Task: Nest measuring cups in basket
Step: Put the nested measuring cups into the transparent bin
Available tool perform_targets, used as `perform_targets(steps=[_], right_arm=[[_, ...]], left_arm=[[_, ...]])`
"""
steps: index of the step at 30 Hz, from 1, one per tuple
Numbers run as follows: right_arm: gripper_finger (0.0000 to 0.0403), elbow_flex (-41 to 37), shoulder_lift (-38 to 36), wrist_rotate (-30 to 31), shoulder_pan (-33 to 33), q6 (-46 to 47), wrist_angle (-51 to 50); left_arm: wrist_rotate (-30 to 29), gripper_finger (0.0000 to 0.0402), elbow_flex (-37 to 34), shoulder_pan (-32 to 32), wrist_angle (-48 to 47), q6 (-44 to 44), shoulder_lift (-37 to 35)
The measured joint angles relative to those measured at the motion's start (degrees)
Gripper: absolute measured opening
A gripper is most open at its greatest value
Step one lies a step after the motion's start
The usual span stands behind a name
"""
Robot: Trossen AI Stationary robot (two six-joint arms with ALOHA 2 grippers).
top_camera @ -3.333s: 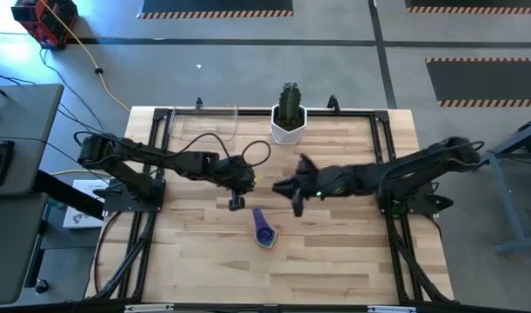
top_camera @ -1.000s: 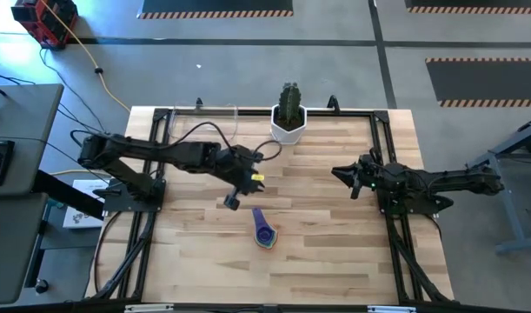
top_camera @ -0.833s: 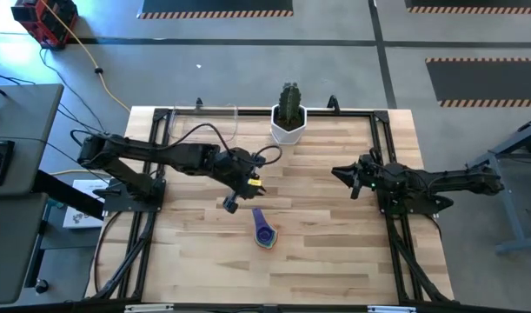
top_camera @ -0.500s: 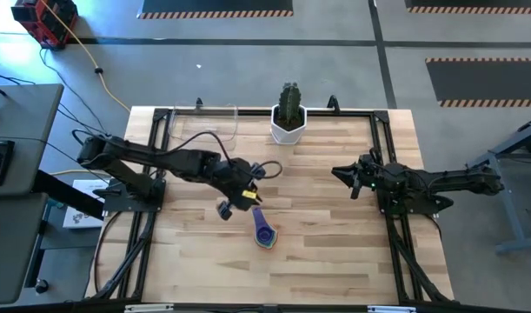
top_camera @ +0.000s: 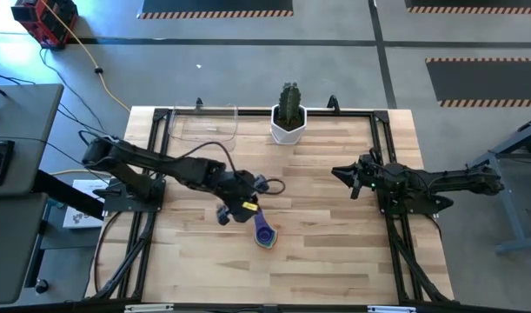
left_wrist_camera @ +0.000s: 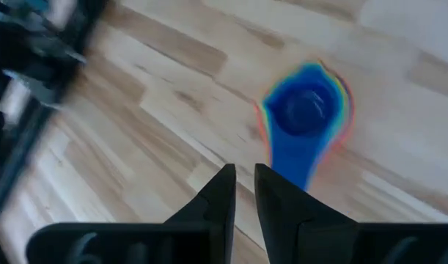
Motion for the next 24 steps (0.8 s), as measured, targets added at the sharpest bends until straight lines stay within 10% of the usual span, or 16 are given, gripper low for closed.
perform_targets(steps=[24], right_arm=[[0.0067,0.0,3.0,-0.4,0.0,0.0,0.0]], left_arm=[[0.7,0.0097,0.0,1.3,-0.5,8.3,10.6]])
